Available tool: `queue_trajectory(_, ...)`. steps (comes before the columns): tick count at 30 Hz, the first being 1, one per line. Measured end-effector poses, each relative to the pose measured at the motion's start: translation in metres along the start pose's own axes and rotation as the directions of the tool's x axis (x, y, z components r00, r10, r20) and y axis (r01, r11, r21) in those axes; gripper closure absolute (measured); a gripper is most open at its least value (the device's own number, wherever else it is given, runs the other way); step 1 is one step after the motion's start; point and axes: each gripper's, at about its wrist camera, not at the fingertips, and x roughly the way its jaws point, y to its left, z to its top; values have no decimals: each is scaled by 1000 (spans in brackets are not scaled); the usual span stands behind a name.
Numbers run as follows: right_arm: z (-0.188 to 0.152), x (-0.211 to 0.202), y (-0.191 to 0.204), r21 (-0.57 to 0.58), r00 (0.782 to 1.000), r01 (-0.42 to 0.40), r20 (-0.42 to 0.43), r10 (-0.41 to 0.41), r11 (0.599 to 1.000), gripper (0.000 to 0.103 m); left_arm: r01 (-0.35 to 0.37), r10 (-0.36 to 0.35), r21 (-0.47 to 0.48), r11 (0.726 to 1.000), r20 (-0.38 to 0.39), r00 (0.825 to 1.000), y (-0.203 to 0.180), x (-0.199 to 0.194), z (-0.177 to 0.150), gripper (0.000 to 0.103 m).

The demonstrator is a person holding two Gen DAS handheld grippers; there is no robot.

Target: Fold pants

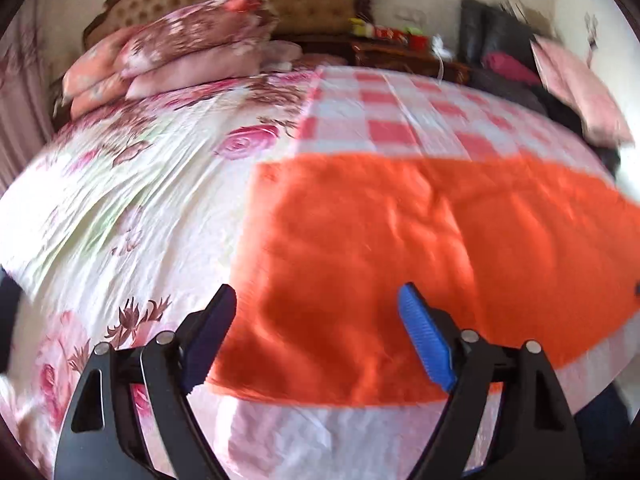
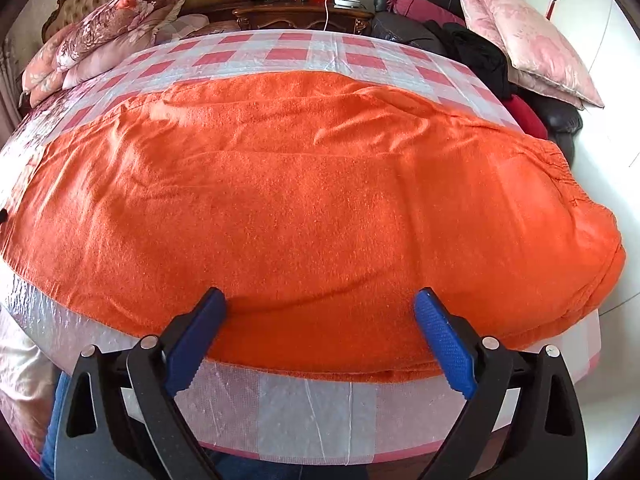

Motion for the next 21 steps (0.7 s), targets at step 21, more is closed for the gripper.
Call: queue_trajectory(21,16,10,-203,329,982,172,19,-189,928,14,19,-18,190,982,-8,1000,-151,41,24,52)
